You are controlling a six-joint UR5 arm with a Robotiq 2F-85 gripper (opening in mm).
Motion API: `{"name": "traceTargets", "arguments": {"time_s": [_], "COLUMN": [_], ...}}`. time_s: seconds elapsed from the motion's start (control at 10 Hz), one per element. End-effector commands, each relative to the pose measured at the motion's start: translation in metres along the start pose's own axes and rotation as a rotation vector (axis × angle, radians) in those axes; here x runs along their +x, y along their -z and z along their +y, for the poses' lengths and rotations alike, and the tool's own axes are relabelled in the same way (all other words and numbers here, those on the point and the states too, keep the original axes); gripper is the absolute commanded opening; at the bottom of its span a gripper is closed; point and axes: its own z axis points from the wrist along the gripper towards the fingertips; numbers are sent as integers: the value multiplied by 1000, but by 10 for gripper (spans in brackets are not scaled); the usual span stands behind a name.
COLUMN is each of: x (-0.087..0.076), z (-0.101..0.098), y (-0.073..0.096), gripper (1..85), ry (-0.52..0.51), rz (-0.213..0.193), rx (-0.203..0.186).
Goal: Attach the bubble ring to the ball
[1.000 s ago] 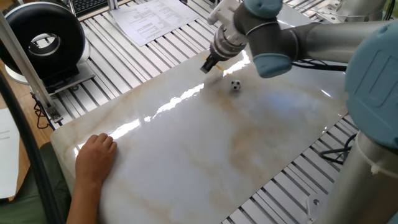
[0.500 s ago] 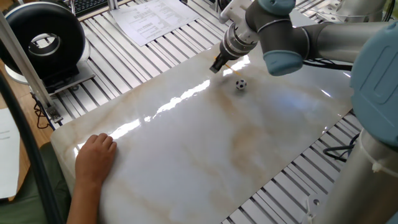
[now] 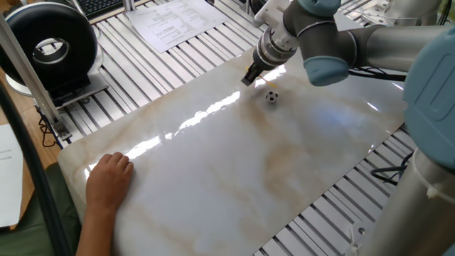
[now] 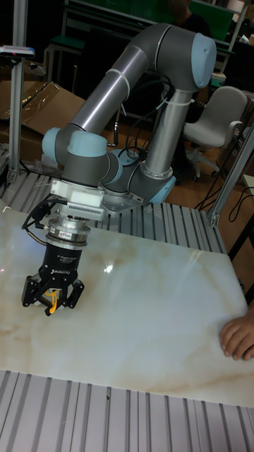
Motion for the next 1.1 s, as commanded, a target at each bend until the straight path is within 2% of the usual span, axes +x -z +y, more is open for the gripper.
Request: {"name": "traceTargets", "arguments": {"time_s": [0.0, 0.1, 0.2, 0.4, 0.5, 0.6, 1.0], "x": [19, 20, 28, 24, 19, 14, 10], "z": [4, 10, 4, 5, 6, 8, 11], "y": [2, 3, 7, 12, 12, 14, 18], "gripper": [13, 13, 13, 13, 33, 150, 197], "ry": [-64, -66, -58, -87, -80, -64, -71], "rz": [71, 57, 54, 55, 40, 21, 10], "rx": [-20, -49, -45, -40, -42, -52, -65]}}
